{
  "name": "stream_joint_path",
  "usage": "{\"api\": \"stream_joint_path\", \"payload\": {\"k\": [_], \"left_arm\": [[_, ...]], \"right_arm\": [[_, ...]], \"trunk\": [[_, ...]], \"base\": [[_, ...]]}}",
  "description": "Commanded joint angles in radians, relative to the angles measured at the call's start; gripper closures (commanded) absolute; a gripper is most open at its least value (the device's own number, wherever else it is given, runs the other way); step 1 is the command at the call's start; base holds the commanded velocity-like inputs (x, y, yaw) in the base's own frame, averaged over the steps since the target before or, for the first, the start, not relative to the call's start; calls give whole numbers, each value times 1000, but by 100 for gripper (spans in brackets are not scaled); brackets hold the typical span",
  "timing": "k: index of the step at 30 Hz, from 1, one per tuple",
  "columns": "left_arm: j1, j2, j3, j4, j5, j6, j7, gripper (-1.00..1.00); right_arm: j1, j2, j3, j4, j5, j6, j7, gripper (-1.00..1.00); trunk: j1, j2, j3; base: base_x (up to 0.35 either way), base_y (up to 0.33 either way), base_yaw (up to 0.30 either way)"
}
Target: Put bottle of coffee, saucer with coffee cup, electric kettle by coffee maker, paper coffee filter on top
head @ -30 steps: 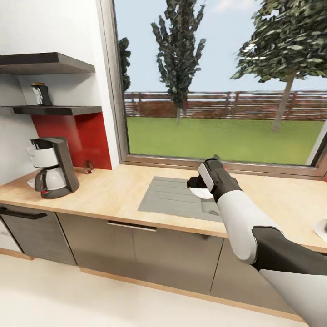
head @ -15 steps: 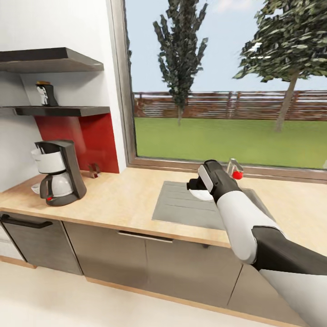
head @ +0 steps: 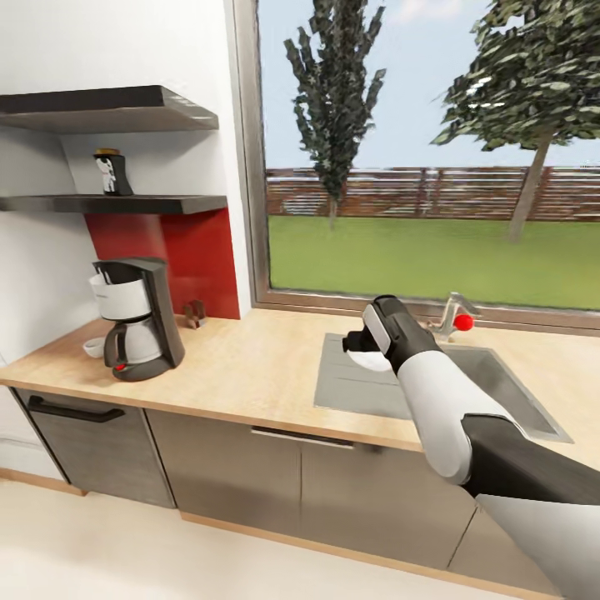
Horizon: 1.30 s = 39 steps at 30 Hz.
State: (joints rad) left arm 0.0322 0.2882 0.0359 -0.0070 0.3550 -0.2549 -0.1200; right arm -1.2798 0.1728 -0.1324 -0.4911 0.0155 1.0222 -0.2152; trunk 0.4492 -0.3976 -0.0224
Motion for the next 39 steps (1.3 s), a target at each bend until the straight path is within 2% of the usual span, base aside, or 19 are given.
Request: {"api": "stream_joint_path", "payload": {"k": [1, 17, 30, 34, 39], "left_arm": [[0, 0, 3, -1, 6, -4, -7, -100], [0, 0, -1, -2, 1, -12, -7, -100], [0, -1, -2, -2, -1, -12, -7, -100], [0, -1, -3, -2, -2, -12, -7, -100], [0, -1, -4, -2, -2, -12, -7, -100]], "right_arm": [[-1, 2, -7, 2, 1, 4, -5, 100], [-1, 2, -9, 33, 3, -3, -12, 100], [-2, 2, -8, 47, 3, -4, -13, 100], [-2, 2, -6, 108, 5, -26, -15, 100], [-1, 2, -1, 129, 10, -73, -16, 100]], "trunk": [[1, -2, -2], [1, -2, -2], [1, -2, -2], [1, -2, -2], [1, -2, -2]], "base": [[0, 342, 0], [3, 343, 0], [128, 338, 0], [164, 326, 0], [165, 325, 0]]}}
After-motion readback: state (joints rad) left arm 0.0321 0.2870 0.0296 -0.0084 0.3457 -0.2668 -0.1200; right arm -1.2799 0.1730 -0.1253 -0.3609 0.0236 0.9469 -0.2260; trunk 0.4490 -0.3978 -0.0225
